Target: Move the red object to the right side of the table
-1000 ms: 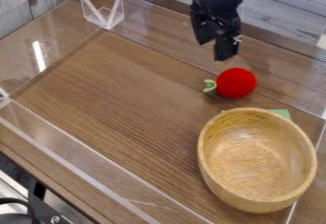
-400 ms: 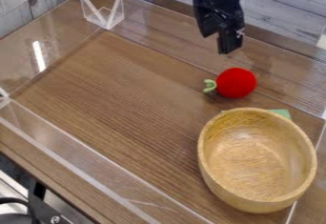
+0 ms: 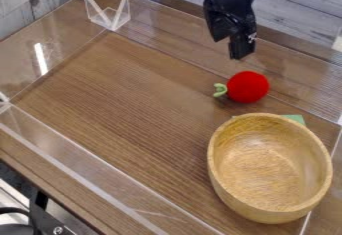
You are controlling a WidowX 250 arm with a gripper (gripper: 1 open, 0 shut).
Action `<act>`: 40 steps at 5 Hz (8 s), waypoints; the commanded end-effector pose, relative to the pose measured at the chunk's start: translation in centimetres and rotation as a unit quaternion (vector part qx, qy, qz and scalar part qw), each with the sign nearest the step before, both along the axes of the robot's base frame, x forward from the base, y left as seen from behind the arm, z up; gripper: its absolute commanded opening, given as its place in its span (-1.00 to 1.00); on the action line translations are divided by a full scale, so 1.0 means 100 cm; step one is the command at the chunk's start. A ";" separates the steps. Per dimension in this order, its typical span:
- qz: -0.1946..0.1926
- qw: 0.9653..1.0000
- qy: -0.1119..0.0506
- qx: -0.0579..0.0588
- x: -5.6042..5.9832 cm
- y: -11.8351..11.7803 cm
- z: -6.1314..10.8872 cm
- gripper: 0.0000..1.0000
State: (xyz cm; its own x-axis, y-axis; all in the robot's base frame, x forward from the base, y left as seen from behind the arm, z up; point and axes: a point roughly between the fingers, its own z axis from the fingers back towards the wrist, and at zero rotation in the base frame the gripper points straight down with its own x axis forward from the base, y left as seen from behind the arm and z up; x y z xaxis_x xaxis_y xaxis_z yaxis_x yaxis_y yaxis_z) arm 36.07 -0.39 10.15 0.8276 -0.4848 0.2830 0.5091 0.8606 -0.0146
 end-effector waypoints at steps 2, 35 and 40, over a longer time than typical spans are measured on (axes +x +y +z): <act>-0.008 0.999 -0.047 -0.001 0.003 -0.004 0.025 1.00; -0.001 0.999 0.042 0.034 0.012 -0.011 -0.019 1.00; -0.003 0.996 0.071 0.049 0.016 -0.036 -0.044 1.00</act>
